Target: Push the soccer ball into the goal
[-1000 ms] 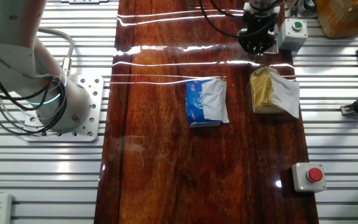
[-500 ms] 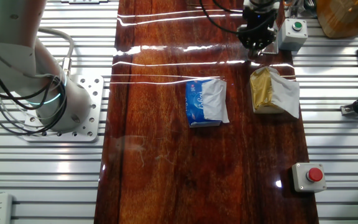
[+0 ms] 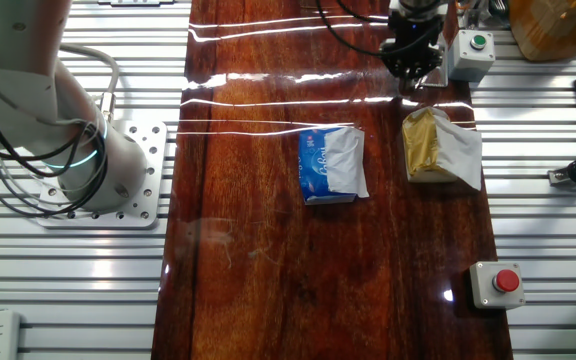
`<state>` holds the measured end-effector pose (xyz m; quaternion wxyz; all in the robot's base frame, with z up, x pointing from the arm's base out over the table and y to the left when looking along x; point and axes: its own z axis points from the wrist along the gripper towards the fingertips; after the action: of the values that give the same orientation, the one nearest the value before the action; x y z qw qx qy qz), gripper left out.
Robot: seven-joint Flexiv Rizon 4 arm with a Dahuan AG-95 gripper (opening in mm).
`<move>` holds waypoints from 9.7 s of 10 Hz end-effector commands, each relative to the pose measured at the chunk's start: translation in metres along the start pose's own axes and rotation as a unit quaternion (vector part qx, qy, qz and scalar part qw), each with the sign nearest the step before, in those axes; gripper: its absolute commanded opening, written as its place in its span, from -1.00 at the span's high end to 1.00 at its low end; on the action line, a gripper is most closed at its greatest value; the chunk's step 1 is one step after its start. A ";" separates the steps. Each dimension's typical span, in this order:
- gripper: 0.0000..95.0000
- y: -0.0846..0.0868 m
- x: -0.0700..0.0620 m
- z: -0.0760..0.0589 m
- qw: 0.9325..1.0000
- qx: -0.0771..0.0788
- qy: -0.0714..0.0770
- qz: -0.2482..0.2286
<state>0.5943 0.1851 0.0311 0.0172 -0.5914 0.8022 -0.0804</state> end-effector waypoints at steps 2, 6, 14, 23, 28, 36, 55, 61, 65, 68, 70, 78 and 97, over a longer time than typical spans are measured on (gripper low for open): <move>1.00 0.000 0.000 -0.002 0.999 0.006 -0.034 0.006; 1.00 0.000 0.000 -0.002 0.999 0.013 -0.046 0.001; 1.00 0.007 0.008 0.007 0.999 0.019 -0.046 -0.007; 1.00 0.007 0.007 0.008 0.996 0.027 -0.088 -0.003; 1.00 -0.004 -0.006 0.003 0.996 0.029 -0.090 -0.003; 1.00 -0.006 -0.011 0.004 0.997 0.016 -0.071 0.007; 1.00 0.041 0.025 -0.059 0.881 -0.087 0.072 0.459; 1.00 0.041 0.025 -0.059 0.855 -0.096 0.075 0.504; 1.00 0.042 0.027 -0.058 0.843 -0.089 0.080 0.525; 1.00 0.045 0.030 -0.057 0.854 -0.077 0.089 0.507; 1.00 0.045 0.030 -0.057 0.854 -0.074 0.091 0.507; 1.00 0.045 0.030 -0.057 0.899 -0.085 0.076 0.423; 1.00 0.063 -0.035 -0.079 0.815 -0.086 0.036 0.572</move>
<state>0.5320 0.2355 0.0963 -0.0212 -0.0481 0.9986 -0.0064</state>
